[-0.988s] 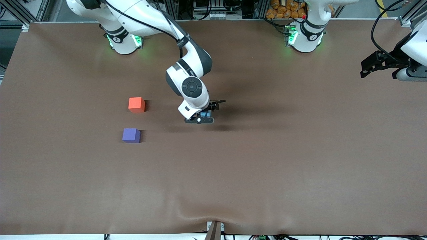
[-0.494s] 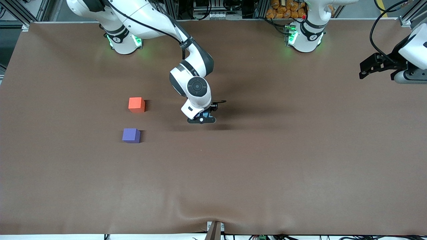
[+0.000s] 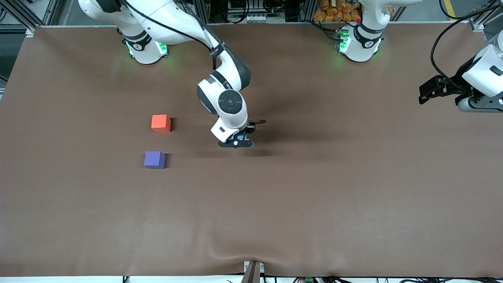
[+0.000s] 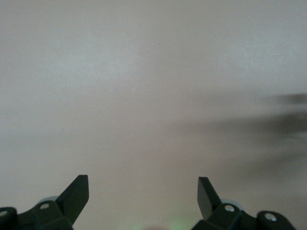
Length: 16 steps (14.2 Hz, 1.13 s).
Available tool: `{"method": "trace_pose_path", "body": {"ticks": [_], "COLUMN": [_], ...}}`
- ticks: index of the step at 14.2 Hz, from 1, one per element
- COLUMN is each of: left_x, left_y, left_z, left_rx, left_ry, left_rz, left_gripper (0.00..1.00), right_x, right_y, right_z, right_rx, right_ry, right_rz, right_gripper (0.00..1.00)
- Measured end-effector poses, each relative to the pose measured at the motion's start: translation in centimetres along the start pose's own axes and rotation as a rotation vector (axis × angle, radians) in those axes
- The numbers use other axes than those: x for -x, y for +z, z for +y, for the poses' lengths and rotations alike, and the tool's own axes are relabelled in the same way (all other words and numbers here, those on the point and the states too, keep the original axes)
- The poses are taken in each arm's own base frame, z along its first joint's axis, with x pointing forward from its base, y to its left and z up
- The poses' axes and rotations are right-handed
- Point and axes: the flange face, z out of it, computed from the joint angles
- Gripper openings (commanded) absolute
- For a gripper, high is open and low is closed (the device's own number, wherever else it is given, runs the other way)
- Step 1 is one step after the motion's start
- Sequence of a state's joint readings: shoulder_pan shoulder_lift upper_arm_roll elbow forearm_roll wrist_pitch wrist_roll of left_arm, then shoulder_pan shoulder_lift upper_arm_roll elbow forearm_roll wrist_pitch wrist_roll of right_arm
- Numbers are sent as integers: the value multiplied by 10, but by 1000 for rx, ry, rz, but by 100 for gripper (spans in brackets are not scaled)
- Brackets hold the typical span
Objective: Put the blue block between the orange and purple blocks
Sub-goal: 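Carry the blue cube with the right gripper between orange and purple cubes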
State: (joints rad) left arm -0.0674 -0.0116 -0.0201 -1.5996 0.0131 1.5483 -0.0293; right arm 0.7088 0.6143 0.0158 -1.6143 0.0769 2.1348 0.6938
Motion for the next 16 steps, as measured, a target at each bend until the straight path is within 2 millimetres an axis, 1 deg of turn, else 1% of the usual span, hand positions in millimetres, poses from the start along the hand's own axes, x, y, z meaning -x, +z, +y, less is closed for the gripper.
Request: {"method": "trace_pose_path", "body": {"ticks": [1, 2, 4, 6, 7, 8, 9, 10, 11, 12, 14, 16], "left_x": [-1, -1, -2, -2, -2, -2, -2, -2, -2, -2, -2, -2], "left_y": [0, 0, -1, -1, -1, -1, -1, -1, -1, -1, -1, -1], "left_z": [0, 0, 0, 0, 0, 0, 0, 0, 0, 0, 0, 0], "left_rx": [0, 0, 0, 1, 1, 1, 1, 1, 1, 1, 1, 1], "left_ry": [0, 0, -1, -2, -2, -3, -5, -7, -8, -10, -13, -14], "left_rz": [3, 7, 14, 17, 17, 17, 17, 17, 17, 17, 17, 17], "left_gripper": [100, 100, 100, 100, 100, 100, 100, 100, 100, 100, 100, 100], "right_x": [-10, -20, -39, -49, -52, -56, -60, -63, -63, -63, -62, -60], "right_y": [-21, -42, -90, -134, -150, -162, -167, -164, -157, -148, -126, -97], "right_z": [15, 36, 88, 139, 165, 190, 215, 233, 245, 251, 258, 268], "right_rx": [1, 4, 8, 5, 2, -3, -8, -10, -8, -5, -4, -12], "right_ry": [7, 4, 8, 16, 2, -12, -13, -5, 3, 10, 20, 9], "right_rz": [-3, -13, -39, -58, -67, -74, -79, -89, -104, -116, -120, -98], "right_gripper": [0, 0, 0, 0, 0, 0, 0, 0, 0, 0, 0, 0]}}
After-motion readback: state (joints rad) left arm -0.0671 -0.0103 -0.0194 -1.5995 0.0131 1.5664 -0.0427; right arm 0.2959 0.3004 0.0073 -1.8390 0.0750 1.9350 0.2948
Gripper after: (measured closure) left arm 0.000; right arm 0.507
